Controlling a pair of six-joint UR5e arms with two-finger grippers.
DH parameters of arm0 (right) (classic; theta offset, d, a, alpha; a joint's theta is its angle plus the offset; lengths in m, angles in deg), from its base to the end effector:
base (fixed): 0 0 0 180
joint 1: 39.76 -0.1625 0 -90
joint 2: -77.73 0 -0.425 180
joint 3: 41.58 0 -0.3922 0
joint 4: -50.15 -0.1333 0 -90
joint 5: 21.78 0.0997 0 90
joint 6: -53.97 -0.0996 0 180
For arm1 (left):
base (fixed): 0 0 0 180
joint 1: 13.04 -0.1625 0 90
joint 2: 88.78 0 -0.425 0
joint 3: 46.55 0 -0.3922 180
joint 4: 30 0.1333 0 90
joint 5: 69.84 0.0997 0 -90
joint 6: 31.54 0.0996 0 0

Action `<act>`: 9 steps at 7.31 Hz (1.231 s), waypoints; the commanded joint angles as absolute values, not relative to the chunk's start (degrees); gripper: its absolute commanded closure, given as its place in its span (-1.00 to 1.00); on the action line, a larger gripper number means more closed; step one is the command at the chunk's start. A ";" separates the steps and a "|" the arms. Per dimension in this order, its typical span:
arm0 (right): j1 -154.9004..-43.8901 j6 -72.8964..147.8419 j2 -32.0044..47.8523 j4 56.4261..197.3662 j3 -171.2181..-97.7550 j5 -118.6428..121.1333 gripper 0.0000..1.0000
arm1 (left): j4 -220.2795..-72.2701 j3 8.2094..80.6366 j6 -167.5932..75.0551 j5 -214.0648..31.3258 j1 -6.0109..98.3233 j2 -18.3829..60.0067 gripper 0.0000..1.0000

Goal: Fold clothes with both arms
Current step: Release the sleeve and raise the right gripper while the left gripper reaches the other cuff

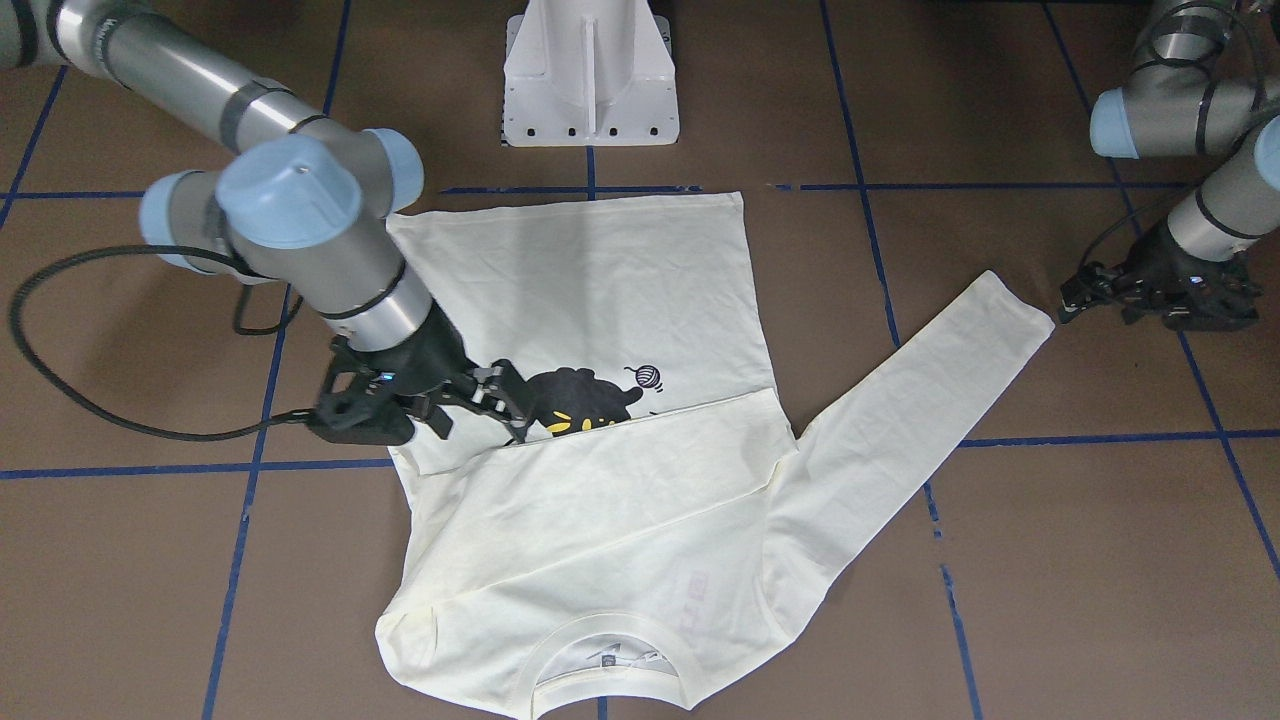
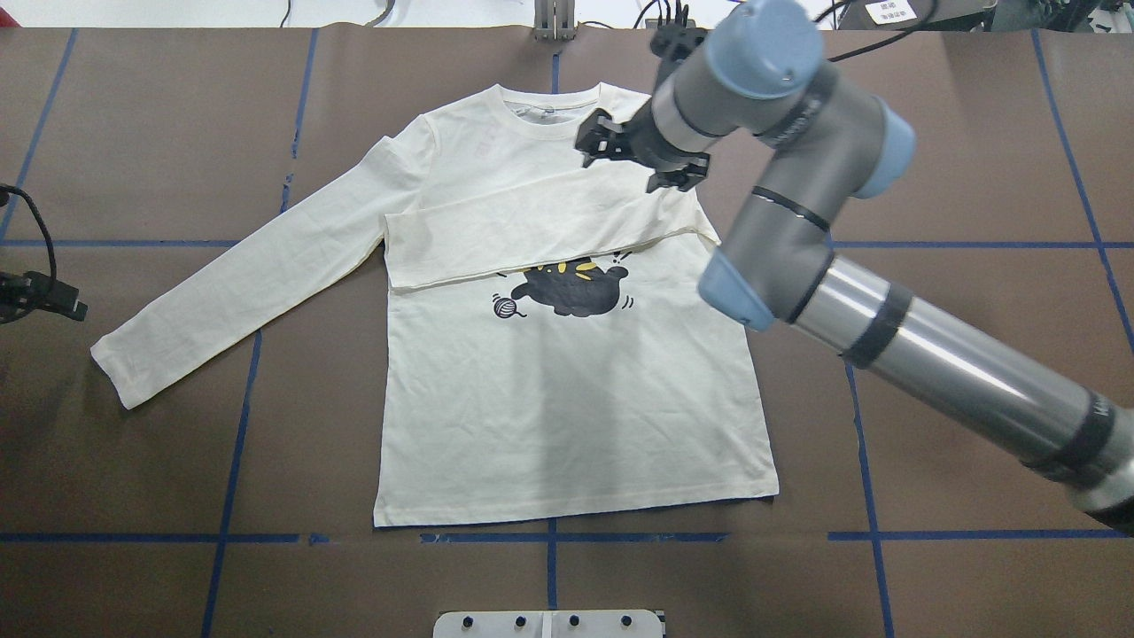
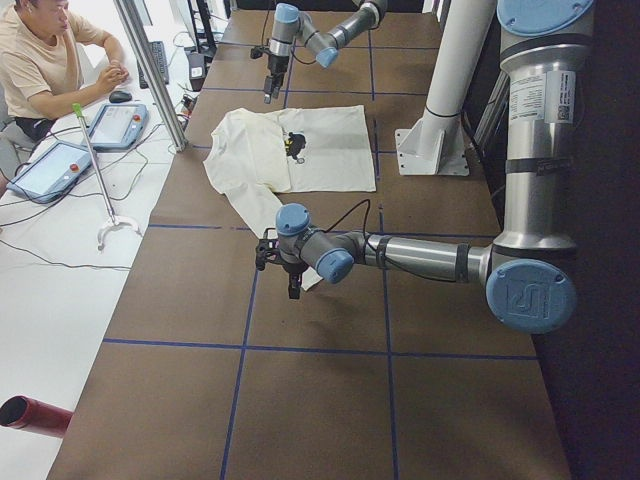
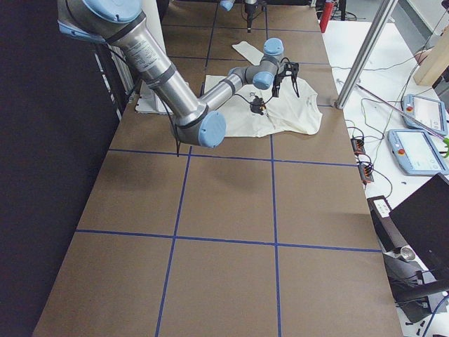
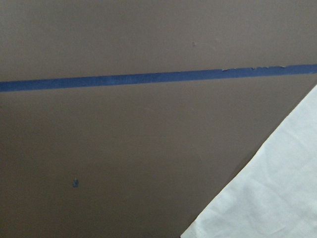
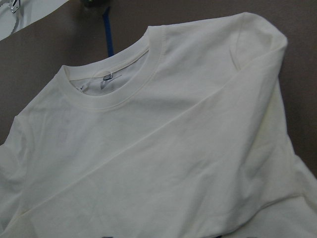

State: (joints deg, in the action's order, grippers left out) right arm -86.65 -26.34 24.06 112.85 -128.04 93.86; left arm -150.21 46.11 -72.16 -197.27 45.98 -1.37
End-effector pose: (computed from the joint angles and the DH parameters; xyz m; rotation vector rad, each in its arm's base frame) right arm -0.4187 -0.5793 0.2508 0.1318 -1.1030 0.3471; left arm 0.1945 -0.4652 0.6046 0.0400 0.8142 0.0137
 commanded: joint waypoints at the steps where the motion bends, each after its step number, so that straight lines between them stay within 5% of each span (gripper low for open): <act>1: -89.25 -26.10 16.48 112.47 -134.21 94.24 -0.85 | -150.23 45.04 -74.42 -196.66 43.13 -1.24 -0.46; 8: -89.25 -26.09 14.98 112.55 -134.39 94.68 -0.87 | -150.14 41.78 -74.60 -196.66 41.19 1.48 -0.18; 9: -89.25 -26.09 14.89 112.55 -134.48 94.77 -0.87 | -150.14 42.04 -74.95 -196.75 41.02 1.48 0.18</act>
